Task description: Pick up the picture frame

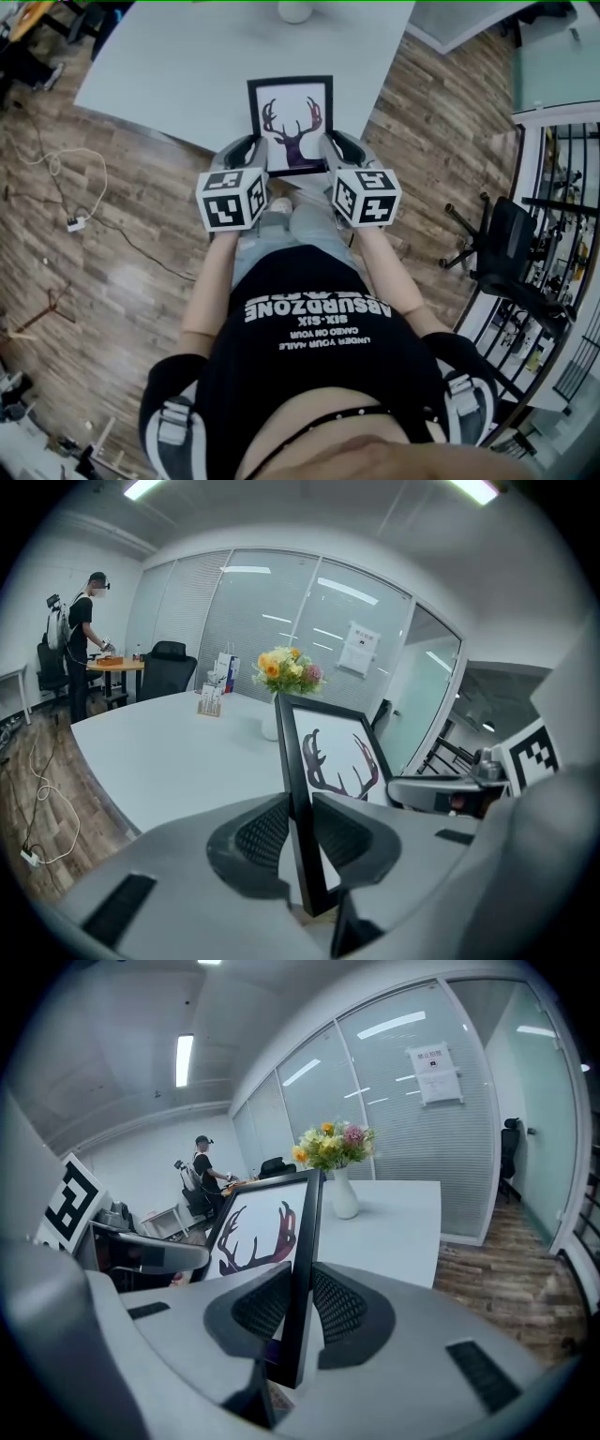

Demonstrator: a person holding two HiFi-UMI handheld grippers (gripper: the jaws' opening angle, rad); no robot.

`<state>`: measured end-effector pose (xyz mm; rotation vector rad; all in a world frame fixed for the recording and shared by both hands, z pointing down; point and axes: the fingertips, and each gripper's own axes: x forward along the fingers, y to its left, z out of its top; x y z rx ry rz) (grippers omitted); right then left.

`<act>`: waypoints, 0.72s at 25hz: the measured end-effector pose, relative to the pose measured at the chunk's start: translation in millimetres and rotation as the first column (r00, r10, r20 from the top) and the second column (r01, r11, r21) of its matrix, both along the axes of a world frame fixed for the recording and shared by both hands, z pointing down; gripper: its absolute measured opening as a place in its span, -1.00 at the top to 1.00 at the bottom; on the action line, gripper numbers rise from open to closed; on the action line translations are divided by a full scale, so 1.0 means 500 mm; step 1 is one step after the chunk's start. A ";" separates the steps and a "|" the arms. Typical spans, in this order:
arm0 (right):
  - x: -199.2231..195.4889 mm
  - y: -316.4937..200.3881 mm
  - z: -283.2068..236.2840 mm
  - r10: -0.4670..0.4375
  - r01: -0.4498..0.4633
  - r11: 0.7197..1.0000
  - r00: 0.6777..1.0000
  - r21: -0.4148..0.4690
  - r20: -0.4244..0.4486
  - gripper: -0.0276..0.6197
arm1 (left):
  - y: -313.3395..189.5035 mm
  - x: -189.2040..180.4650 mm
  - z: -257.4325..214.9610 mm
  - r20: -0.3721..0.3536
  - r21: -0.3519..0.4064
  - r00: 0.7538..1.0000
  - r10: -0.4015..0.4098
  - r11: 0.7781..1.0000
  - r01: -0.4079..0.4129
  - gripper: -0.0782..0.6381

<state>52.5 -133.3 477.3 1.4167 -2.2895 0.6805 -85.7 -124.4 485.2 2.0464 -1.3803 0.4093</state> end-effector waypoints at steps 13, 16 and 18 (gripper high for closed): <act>-0.002 0.011 -0.045 -0.005 0.005 0.999 1.000 0.048 0.007 0.65 | 0.007 -0.002 -0.041 -0.006 0.049 1.000 0.005 0.999 -0.004 0.53; -0.003 0.013 -0.052 -0.009 0.008 0.998 1.000 0.056 0.004 0.65 | 0.008 -0.003 -0.045 -0.010 0.055 1.000 0.004 0.998 -0.003 0.53; -0.004 0.013 -0.056 -0.014 0.014 0.998 1.000 0.062 0.000 0.65 | 0.010 -0.004 -0.048 -0.012 0.058 1.000 0.001 0.998 0.000 0.53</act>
